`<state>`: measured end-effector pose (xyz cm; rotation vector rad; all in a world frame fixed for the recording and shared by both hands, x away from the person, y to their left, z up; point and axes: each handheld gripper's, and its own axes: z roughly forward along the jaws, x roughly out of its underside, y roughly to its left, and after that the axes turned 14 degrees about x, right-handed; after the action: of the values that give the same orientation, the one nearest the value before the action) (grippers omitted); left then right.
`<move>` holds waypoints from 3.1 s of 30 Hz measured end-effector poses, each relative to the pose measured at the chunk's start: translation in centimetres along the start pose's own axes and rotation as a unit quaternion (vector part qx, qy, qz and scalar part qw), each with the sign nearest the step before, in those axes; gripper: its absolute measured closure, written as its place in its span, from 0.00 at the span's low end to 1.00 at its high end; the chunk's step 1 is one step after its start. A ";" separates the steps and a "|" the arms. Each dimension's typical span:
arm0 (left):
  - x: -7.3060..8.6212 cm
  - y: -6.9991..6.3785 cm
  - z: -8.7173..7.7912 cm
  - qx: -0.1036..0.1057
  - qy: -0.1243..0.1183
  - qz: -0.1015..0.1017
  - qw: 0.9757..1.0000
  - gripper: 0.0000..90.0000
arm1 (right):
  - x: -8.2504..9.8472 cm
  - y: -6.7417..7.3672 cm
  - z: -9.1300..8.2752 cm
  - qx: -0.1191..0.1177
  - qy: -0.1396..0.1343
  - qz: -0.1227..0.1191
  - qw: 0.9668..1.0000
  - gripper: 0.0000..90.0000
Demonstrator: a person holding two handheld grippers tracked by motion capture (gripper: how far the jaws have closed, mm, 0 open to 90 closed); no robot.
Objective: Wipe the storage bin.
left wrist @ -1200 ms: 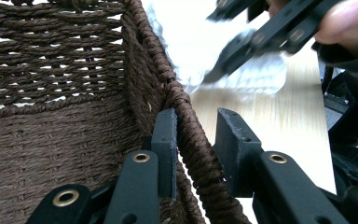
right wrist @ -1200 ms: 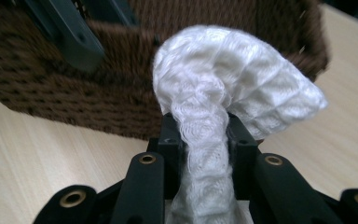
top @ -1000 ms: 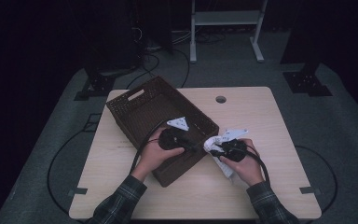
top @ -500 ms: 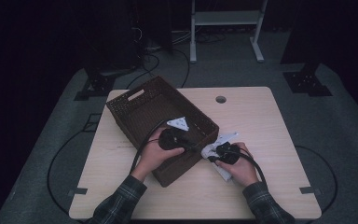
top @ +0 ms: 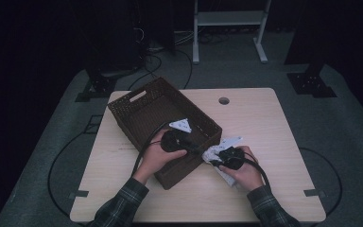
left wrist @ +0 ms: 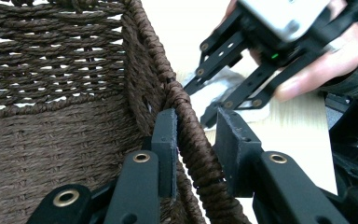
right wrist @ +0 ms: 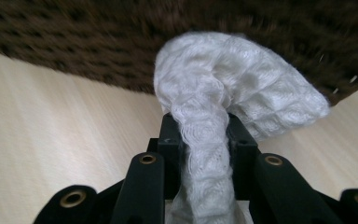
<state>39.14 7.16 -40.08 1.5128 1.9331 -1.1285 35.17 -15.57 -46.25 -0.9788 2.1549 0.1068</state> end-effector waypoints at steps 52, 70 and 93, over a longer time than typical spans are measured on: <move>0.0 0.0 0.0 -0.001 0.001 0.001 1.000 0.77 | -0.4 1.8 1.5 -0.025 0.022 -0.009 0.999 0.80; 0.0 0.0 0.0 0.000 0.000 -0.001 1.000 0.77 | -1.1 2.3 -1.6 -0.035 -0.031 -0.013 0.999 0.80; 0.0 0.0 0.0 -0.001 0.001 0.002 1.000 0.77 | -1.1 2.5 -0.2 -0.048 -0.015 -0.010 0.999 0.80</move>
<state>39.14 7.13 -40.08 1.5182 1.9305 -1.1238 33.83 -13.17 -45.96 -1.0461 2.1279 0.2148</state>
